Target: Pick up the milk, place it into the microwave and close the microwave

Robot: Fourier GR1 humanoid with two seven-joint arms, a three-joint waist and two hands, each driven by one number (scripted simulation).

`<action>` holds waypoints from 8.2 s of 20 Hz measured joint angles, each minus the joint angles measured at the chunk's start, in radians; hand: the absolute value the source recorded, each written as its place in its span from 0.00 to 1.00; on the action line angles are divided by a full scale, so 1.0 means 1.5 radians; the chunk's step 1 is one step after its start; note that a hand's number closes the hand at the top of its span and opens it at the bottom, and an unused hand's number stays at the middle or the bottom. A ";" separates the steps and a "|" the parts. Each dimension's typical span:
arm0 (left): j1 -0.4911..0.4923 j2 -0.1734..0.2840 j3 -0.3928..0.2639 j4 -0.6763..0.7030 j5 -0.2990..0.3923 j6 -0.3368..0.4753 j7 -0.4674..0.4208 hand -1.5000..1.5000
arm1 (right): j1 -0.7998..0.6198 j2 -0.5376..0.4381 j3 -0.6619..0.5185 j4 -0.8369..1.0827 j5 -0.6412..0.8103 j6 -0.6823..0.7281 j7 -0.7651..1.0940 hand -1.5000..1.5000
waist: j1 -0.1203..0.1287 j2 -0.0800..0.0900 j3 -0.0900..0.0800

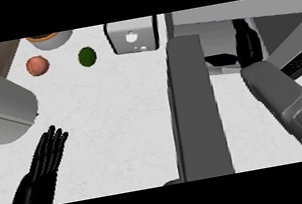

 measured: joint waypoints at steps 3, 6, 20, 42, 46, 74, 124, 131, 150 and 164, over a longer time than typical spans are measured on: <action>0.004 0.001 -0.003 -0.003 0.000 -0.007 -0.006 0.00 | 0.015 0.001 -0.020 -0.006 -0.019 0.028 -0.028 0.00 | -0.004 -0.002 0.000; 0.004 -0.004 -0.011 -0.016 -0.007 0.000 0.004 0.00 | 0.037 0.011 -0.042 -0.013 -0.041 0.048 -0.061 0.00 | -0.011 -0.006 0.000; -0.019 -0.037 -0.043 -0.017 -0.039 0.020 0.033 0.00 | 0.155 0.045 -0.102 -0.029 -0.104 0.190 -0.191 0.00 | -0.043 -0.020 -0.002; -0.049 -0.042 -0.102 0.020 -0.093 -0.008 0.070 1.00 | 0.444 0.092 -0.081 -0.239 -0.180 0.498 -0.272 0.00 | -0.079 -0.034 -0.005; -0.067 -0.031 -0.123 0.058 -0.139 -0.013 0.057 1.00 | 0.523 0.091 -0.060 -0.347 -0.193 0.528 -0.258 0.00 | -0.082 -0.034 -0.005; -0.430 -0.124 -0.539 0.447 -0.092 0.276 0.066 1.00 | 0.947 0.033 0.011 -1.069 -0.331 0.674 -0.017 0.00 | -0.115 -0.023 -0.006; -0.779 -0.127 -0.517 0.580 0.347 0.569 -0.090 0.00 | 0.843 -0.103 -0.002 -1.245 -0.510 0.775 0.138 0.00 | -0.329 0.034 -0.007; -0.783 -0.127 -0.527 0.590 0.372 0.576 -0.120 0.00 | 0.830 -0.118 -0.014 -1.243 -0.532 0.775 0.153 0.00 | -0.337 0.035 -0.006; -0.798 -0.130 -0.559 0.613 0.435 0.588 -0.174 0.00 | 0.803 -0.160 -0.033 -1.240 -0.587 0.786 0.192 0.00 | -0.350 0.037 -0.005; -0.797 -0.117 -0.577 0.618 0.480 0.588 -0.200 1.00 | 0.791 -0.183 -0.037 -1.247 -0.626 0.798 0.214 0.00 | -0.349 0.033 -0.005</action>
